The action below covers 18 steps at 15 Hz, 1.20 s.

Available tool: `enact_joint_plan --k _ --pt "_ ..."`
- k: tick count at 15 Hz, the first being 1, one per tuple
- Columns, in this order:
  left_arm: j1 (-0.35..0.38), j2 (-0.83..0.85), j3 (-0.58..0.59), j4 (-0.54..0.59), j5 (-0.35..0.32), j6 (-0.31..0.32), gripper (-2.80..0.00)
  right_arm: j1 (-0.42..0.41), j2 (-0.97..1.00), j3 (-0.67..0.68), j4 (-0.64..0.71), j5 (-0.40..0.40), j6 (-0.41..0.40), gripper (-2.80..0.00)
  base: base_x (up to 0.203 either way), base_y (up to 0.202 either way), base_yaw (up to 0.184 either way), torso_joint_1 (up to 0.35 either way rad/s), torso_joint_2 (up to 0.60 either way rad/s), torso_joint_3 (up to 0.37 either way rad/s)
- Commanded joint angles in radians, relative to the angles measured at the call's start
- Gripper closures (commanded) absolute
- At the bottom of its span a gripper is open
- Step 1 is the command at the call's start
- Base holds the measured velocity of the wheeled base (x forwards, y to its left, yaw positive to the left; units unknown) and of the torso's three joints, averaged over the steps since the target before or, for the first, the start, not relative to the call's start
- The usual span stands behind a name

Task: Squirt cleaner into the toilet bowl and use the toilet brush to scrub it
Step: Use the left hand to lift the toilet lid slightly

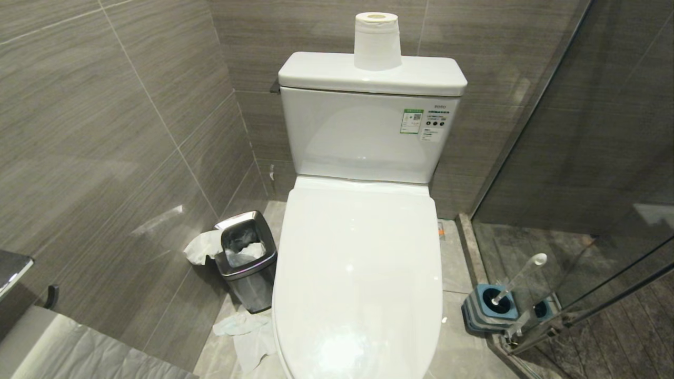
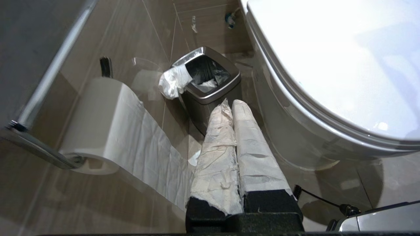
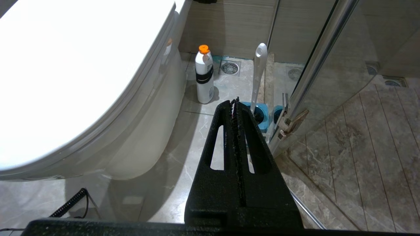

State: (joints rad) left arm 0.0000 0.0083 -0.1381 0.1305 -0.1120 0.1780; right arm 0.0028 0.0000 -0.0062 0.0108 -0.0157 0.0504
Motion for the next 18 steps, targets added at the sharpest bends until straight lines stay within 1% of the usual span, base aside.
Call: enact_joint_plan --k 1,4,9,11,14,16,18 --pt "0.0 0.044 -0.061 0.021 -0.002 0.011 0.0 0.0 0.0 0.0 0.0 0.0 0.0 0.0 0.0 0.0 0.0 0.0 0.0 0.0" --pt "0.0 0.147 -0.136 0.032 0.001 0.029 0.0 0.0 0.0 0.0 0.0 0.0 0.0 0.0 0.0 0.0 0.0 0.0 0.0 0.0" --pt "0.0 0.39 -0.276 0.024 0.004 0.043 0.0 0.0 0.0 0.0 -0.002 0.0 0.0 0.0 0.0 0.0 0.0 0.0 0.0 0.0" --pt "0.0 0.49 -0.335 0.0 0.006 0.056 0.0 0.0 0.0 0.0 -0.002 0.0 -0.001 0.0 0.0 0.0 0.0 0.0 0.0 0.0" --pt "0.004 0.63 -0.423 -0.063 0.015 0.067 0.0 0.0 0.0 0.003 -0.011 0.002 -0.006 0.0 0.0 0.0 0.0 0.0 0.0 0.0" --pt "0.006 0.709 -0.501 -0.076 0.024 0.073 0.0 0.0 0.0 0.005 -0.011 0.002 -0.004 0.0 0.0 0.0 0.0 0.0 0.0 0.0" --pt "0.006 0.783 -0.558 -0.078 0.027 0.092 0.0 0.0 0.0 0.005 -0.011 0.002 0.0 0.0 0.0 0.0 0.0 0.0 0.0 0.0"
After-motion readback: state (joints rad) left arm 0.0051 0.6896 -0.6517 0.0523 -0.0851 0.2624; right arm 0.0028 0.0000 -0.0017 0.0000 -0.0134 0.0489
